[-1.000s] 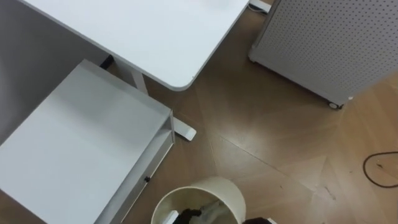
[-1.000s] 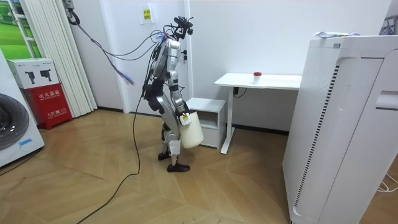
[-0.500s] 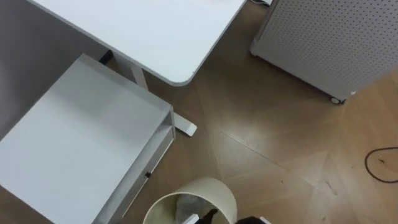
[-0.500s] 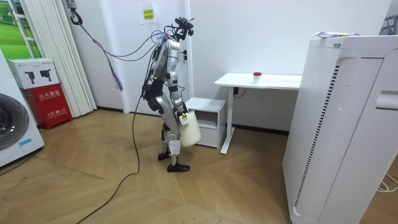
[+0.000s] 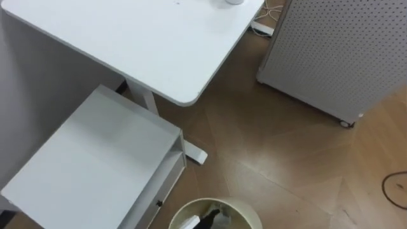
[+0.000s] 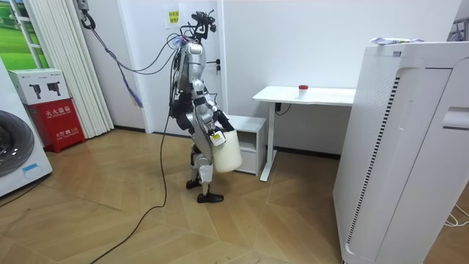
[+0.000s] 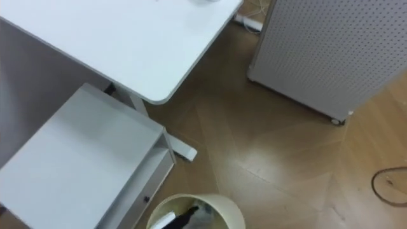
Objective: Pick garbage
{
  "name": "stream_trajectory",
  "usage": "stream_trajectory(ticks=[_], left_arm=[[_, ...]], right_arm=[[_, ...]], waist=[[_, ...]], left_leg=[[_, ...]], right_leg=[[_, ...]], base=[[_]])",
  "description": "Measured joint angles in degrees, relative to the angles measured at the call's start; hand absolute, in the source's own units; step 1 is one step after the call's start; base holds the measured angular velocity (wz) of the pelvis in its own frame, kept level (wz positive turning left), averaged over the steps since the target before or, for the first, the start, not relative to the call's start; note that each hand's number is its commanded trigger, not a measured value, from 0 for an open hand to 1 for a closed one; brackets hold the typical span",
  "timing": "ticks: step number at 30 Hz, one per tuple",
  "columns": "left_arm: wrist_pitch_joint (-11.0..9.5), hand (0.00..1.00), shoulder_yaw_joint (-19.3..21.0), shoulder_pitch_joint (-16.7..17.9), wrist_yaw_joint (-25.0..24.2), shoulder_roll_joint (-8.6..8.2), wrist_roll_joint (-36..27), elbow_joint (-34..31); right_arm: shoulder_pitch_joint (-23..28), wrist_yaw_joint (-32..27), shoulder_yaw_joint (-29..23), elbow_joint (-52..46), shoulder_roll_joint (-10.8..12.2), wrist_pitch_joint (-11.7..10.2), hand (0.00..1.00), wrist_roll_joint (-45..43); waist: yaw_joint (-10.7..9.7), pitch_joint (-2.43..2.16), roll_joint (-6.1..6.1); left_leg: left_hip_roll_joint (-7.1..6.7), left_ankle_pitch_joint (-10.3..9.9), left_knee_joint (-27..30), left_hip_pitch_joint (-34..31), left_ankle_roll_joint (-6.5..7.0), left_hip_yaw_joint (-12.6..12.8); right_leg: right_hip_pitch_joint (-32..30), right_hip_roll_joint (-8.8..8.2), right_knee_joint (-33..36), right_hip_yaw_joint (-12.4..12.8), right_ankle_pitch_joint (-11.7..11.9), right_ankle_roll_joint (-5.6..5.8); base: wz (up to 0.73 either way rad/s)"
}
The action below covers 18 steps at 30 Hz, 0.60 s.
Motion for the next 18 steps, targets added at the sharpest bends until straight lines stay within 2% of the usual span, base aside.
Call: stream_trajectory(ticks=[2, 4, 6, 7, 8, 10, 11, 12, 14, 17, 18], left_arm=[[-0.12, 0.0, 2.22, 1.45, 0.62, 0.33, 2.74, -3.23], [-0.41, 0.0, 2.71, 2.83, 1.57, 0.92, 4.5, -7.04], [-1.94, 0.0, 3.18, 4.59, 2.56, 1.17, 4.95, -9.59], [-2.57, 0.0, 3.85, 5.5, 2.77, 1.24, 4.94, -10.61], [-2.61, 0.0, 4.87, 6.47, 2.78, 1.49, 4.96, -12.44], [-2.77, 0.0, 7.03, 8.05, 3.09, 1.99, 4.95, -16.32], [-3.02, 0.0, 7.98, 8.75, 3.95, 2.85, 4.75, -18.48], [-3.13, 0.0, 8.49, 9.21, 4.18, 3.15, 4.74, -19.72], [-3.84, 0.0, 10.59, 9.9, 5.12, 4.45, 4.76, -23.88], [-5.1, 0.0, 15.88, 10.62, 6.71, 4.44, 4.72, -27.32], [-5.16, 0.0, 16.43, 10.6, 7.13, 4.44, 4.68, -27.71]], right_arm=[[1.19, 0.15, -1.81, -0.78, -0.82, -0.02, 1.0, 0.2], [2.76, 0.61, -3.73, -1.8, -1.35, -0.14, 1.0, 0.68], [5.28, 0.62, -5.08, -3.33, -1.99, -0.33, 1.0, 0.78], [6.71, 0.75, -5.73, -3.76, -2.18, -0.54, 1.0, 0.76], [7.7, 1.03, -6.81, -3.88, -2.11, -0.53, 1.0, 0.63], [9.01, 1.24, -8.31, -4.26, -2.03, -0.54, 1.0, 0.57], [9.79, 1.26, -8.78, -4.89, -2.01, -0.53, 1.0, 0.43], [10.09, 1.23, -8.8, -5.27, -2.01, -0.53, 1.0, 0.43], [10.57, 1.08, -9.56, -5.69, -2.0, -0.55, 1.0, 0.08], [10.78, 1.58, -11.04, -6.11, -1.79, -0.56, 1.0, -1.81], [10.93, 1.57, -11.05, -6.09, -1.83, -0.56, 1.0, -1.82]], waist=[[-0.32, -0.3, 0.34], [-0.46, -0.53, 0.22], [-0.62, -1.15, 0.37], [-0.98, -1.66, 0.33], [-1.64, -1.99, 0.23], [-1.78, -2.41, -0.25], [-1.67, -2.61, -0.5], [-1.71, -2.68, -0.56], [-1.4, -2.78, -0.62], [-0.61, -2.84, -0.4], [-0.61, -2.84, -0.37]], left_leg=[[-0.2, -0.07, -1.18, 2.97, 0.01, 0.8], [-0.66, 0.02, -2.78, 5.51, -0.07, 1.07], [-0.88, 0.15, -4.54, 8.57, -0.13, 1.45], [-1.05, 0.15, -5.56, 10.7, -0.15, 1.56], [-0.97, 0.14, -6.38, 12.65, -0.2, 1.92], [-0.84, -0.06, -7.2, 15.31, -0.41, 2.79], [-0.75, -0.24, -7.82, 16.93, -0.57, 3.4], [-0.67, -0.35, -8.06, 17.76, -0.61, 3.66], [0.22, -1.63, -8.15, 20.24, -0.79, 6.12], [1.25, -2.87, -8.27, 22.77, -1.23, 8.86], [1.35, -2.94, -8.48, 23.47, -1.28, 9.19]], right_leg=[[2.25, 0.01, -0.13, 0.61, -0.12, 0.2], [4.12, 0.05, -0.47, 0.87, -0.37, 0.49], [6.71, 0.11, -1.4, 0.98, -0.55, 0.68], [8.51, 0.09, -1.75, 1.0, -0.91, 0.86], [10.3, 0.31, -2.42, 1.05, -1.02, 0.97], [12.49, 0.75, -3.46, 1.19, -1.02, 1.01], [13.7, 0.89, -3.89, 0.88, -0.99, 0.98], [14.42, 0.95, -4.2, 0.63, -0.93, 0.96], [15.93, 0.98, -4.24, -2.15, -0.65, 0.55], [17.68, 1.04, -4.49, -6.21, -0.12, -0.36], [18.23, 1.11, -4.65, -6.3, -0.15, -0.39]], base=[[-0.19], [-0.1], [-0.1], [-0.05], [-0.09], [-0.26], [-0.33], [-0.34], [-0.51], [-0.56], [-0.21]])
